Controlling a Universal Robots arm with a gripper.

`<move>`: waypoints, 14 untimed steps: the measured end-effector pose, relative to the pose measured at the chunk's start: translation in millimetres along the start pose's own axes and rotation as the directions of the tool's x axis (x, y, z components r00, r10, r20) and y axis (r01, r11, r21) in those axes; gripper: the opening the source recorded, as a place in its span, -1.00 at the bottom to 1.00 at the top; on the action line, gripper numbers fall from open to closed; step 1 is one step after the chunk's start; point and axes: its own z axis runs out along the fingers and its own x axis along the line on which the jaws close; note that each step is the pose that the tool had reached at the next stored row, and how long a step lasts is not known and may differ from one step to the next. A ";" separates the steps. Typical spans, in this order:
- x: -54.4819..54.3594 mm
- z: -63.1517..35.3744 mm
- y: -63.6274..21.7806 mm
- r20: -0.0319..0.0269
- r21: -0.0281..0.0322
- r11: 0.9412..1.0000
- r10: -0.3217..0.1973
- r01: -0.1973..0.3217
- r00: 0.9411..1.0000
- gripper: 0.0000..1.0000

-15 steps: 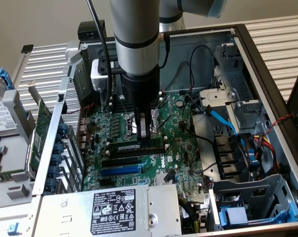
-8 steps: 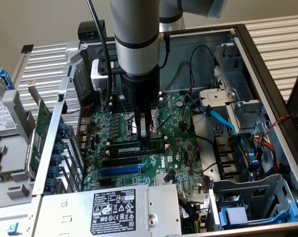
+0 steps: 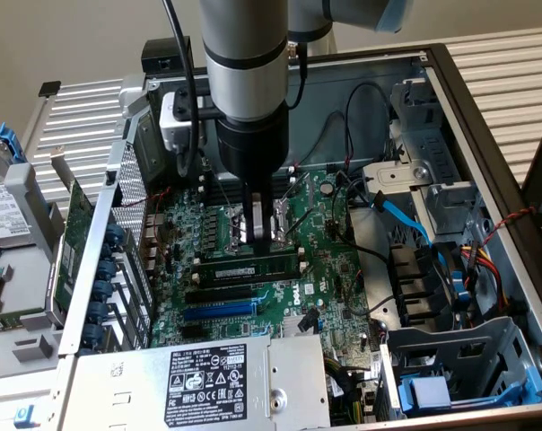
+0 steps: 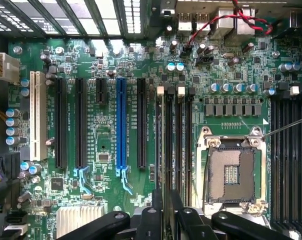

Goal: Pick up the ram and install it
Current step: 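Insert the ram into the slot, then press down the ram until it locks into place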

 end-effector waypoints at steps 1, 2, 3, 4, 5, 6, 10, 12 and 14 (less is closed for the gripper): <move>0.0 -1.9 1.2 0.000 0.000 1.000 0.000 0.000 1.000 -0.60; 0.0 -3.6 2.7 0.000 0.000 1.000 0.000 0.000 1.000 -0.60; 0.1 -5.1 4.7 0.001 0.000 1.000 0.000 0.000 1.000 -0.60; 0.2 -6.0 6.1 0.002 0.000 1.000 0.000 0.000 1.000 -0.60; 0.3 -6.4 7.0 0.002 0.000 1.000 0.000 0.000 1.000 -0.60; 0.3 -6.5 7.6 0.003 0.000 1.000 0.000 0.000 1.000 -0.60; 0.4 -6.5 8.3 0.004 0.000 1.000 0.000 0.000 1.000 -0.60; 0.4 -6.5 8.3 0.004 0.000 1.000 0.000 0.000 1.000 -0.60; 0.4 -6.5 8.4 0.004 0.000 1.000 0.000 0.000 1.000 -0.60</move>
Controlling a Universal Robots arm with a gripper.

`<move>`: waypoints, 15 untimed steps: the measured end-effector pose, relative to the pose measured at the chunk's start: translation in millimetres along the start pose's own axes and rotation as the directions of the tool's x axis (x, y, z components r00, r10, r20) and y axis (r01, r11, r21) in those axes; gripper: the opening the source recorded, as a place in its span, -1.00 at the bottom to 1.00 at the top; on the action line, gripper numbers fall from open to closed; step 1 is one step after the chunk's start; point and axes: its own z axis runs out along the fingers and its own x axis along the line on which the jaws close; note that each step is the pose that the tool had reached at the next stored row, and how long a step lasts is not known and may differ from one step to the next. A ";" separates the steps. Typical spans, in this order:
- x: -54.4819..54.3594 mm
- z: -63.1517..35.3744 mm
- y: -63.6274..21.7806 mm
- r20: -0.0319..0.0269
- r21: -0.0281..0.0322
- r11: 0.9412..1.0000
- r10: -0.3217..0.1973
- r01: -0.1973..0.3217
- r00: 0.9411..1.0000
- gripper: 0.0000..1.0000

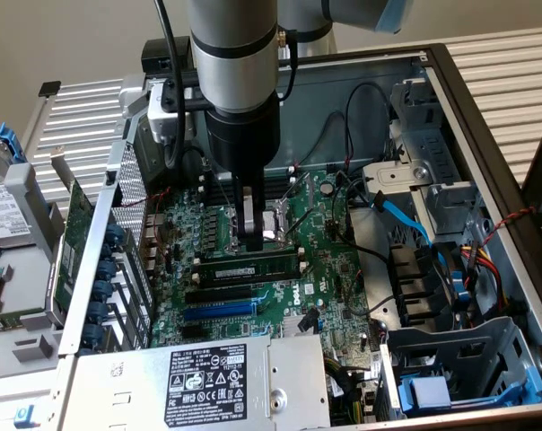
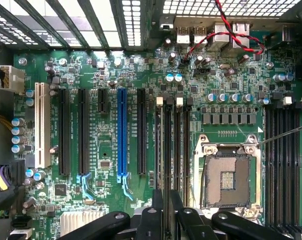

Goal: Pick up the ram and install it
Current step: 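Press down the ram until it locks into place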

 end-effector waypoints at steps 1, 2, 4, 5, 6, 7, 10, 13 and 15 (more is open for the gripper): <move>0.0 0.0 0.0 0.000 0.000 1.000 0.000 0.000 1.000 -0.60; 0.0 0.0 0.0 0.000 0.000 1.000 0.000 0.000 1.000 -0.60; 0.0 0.0 0.0 0.000 0.000 1.000 0.000 0.000 1.000 -0.60; 0.0 0.0 0.0 0.000 0.000 1.000 0.000 0.000 1.000 -0.60; 0.0 0.0 0.0 0.000 0.000 1.000 0.000 0.000 1.000 -0.60; 0.0 0.1 0.1 0.000 0.000 1.000 0.000 0.000 1.000 -0.60; 0.3 0.3 5.6 0.000 0.001 1.000 0.000 0.000 1.000 -0.78; 0.6 2.1 11.0 0.000 0.001 1.000 0.000 0.000 1.000 -0.79; 0.9 5.6 12.5 0.000 0.001 1.000 0.000 0.000 1.000 -0.79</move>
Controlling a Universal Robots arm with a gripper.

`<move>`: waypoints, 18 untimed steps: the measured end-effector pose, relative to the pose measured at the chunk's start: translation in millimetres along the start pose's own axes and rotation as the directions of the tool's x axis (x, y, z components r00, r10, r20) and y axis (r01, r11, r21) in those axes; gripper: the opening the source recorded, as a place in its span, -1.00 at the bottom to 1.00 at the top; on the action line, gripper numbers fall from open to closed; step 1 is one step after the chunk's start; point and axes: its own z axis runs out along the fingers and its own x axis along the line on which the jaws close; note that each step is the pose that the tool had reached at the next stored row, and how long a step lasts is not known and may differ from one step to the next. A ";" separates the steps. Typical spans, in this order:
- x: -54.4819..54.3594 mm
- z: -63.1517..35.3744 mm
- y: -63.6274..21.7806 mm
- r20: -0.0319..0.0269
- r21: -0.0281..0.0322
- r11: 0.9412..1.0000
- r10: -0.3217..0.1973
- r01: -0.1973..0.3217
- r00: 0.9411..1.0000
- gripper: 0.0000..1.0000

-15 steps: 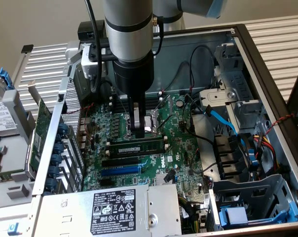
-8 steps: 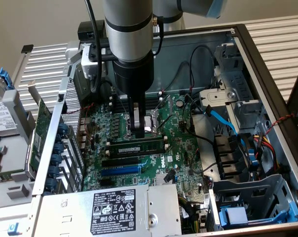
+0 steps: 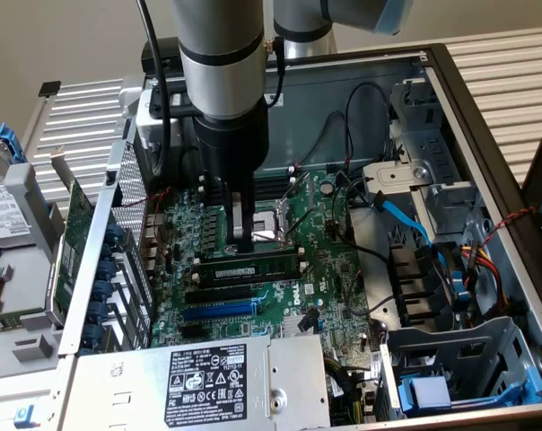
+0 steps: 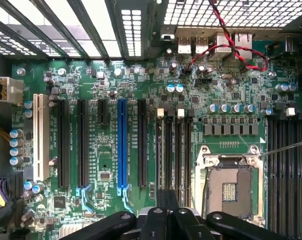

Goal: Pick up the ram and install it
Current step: 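Press down the ram until it locks into place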

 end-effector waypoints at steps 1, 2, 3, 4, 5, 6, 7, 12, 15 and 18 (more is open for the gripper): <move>0.1 1.9 0.0 0.000 0.000 1.000 0.000 0.000 1.000 -0.79; 0.2 3.7 -0.1 0.000 0.000 1.000 0.000 0.000 1.000 -0.79; 0.3 5.6 -0.1 0.000 0.000 1.000 0.000 0.000 1.000 -0.79; 0.4 7.2 -0.1 -0.001 0.001 1.000 0.000 0.000 1.000 -0.79; 0.4 8.2 0.0 -0.002 0.001 1.000 0.000 0.000 1.000 -0.79; 0.4 8.5 -0.1 -0.003 0.001 1.000 0.000 0.000 1.000 -0.79; 0.4 8.6 -0.1 -0.005 0.001 1.000 0.000 0.000 1.000 -0.79; 0.5 10.0 -0.1 -0.007 0.001 1.000 0.000 0.000 1.000 -0.79; 0.5 11.2 -0.7 -0.008 0.001 1.000 0.000 0.000 1.000 -0.79; 0.5 11.9 -1.7 -0.007 0.001 1.000 0.000 0.000 1.000 -0.79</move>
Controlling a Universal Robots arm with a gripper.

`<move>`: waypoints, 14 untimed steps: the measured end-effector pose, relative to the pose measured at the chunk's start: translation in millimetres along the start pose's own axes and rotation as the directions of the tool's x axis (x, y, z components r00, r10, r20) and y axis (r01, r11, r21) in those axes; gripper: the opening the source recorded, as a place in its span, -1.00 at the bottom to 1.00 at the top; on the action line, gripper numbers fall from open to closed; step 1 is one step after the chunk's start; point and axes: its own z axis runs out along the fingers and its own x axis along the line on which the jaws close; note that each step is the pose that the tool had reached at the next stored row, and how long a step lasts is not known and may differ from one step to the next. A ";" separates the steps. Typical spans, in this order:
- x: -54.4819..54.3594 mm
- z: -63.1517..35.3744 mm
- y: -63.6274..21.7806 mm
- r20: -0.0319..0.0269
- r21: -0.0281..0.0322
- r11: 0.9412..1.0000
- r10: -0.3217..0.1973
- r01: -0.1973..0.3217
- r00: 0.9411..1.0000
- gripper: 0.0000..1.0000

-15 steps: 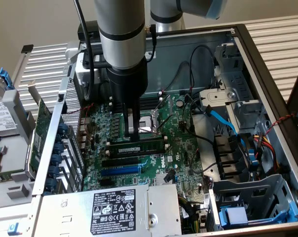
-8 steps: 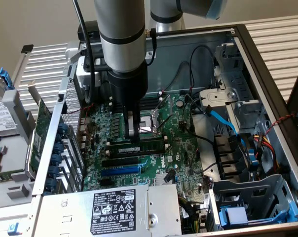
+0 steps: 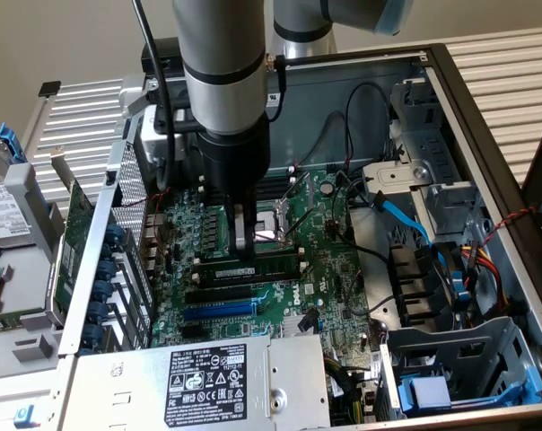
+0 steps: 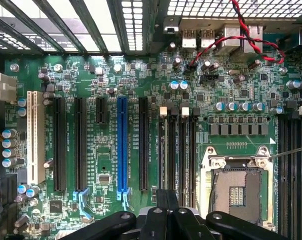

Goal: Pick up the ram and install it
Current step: 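Press down the ram until it locks into place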

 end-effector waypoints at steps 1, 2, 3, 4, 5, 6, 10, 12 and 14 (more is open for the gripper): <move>0.0 0.3 -0.2 0.000 0.000 1.000 0.000 0.000 1.000 -0.79; 0.0 0.7 -0.4 0.000 0.000 1.000 0.000 0.000 1.000 -0.79; 0.0 1.2 -0.5 0.000 0.000 1.000 0.000 0.000 1.000 -0.79; 0.1 1.7 -0.5 0.000 0.000 1.000 0.000 0.000 1.000 -0.79; 0.1 2.3 -0.5 0.000 0.000 1.000 0.000 0.000 1.000 -0.79; 0.1 2.9 -0.5 0.000 0.000 1.000 0.000 0.000 1.000 -0.79; 0.3 4.6 -0.5 0.000 0.000 1.000 0.000 0.000 1.000 -0.79; 0.2 5.3 -0.5 0.000 0.000 1.000 0.000 0.000 1.000 -0.79; 0.3 5.6 -0.5 0.001 0.000 1.000 0.000 0.000 1.000 -0.79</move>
